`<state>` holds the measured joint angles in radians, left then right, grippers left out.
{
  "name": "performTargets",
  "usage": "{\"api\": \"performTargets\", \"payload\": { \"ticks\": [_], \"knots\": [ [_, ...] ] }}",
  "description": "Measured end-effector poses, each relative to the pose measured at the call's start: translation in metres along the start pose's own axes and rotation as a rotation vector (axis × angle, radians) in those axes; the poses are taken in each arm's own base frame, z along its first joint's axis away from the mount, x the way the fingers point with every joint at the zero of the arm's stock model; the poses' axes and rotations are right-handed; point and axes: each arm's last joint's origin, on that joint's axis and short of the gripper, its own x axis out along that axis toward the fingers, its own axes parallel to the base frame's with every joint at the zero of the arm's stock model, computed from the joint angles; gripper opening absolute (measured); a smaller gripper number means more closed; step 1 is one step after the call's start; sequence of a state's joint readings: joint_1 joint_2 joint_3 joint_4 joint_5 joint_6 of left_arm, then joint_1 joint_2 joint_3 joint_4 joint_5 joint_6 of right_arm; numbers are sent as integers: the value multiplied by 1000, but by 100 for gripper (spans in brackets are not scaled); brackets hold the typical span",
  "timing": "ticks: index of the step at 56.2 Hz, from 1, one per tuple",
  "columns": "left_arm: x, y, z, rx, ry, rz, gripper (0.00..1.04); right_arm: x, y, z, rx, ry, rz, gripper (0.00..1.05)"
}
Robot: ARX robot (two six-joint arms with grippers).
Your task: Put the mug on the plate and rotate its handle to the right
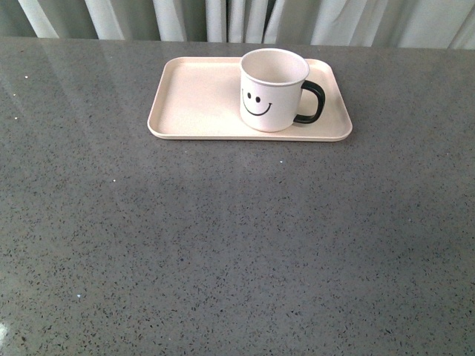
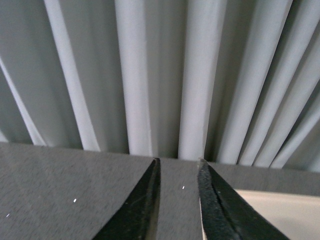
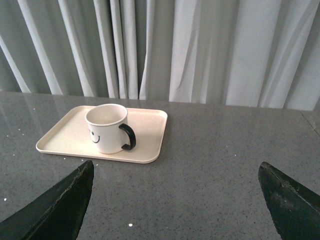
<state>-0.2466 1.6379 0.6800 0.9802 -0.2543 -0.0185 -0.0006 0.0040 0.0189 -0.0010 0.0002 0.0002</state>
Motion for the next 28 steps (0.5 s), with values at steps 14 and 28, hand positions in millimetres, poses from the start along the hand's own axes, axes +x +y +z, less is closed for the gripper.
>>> {"api": "performTargets", "payload": {
  "ticks": [14,28],
  "knots": [
    [-61,32,-17,14,30,-16,1,0,0,0,0,0,0,96],
    [-105,52,-24,14,28,-13,1,0,0,0,0,0,0,96]
  ]
}}
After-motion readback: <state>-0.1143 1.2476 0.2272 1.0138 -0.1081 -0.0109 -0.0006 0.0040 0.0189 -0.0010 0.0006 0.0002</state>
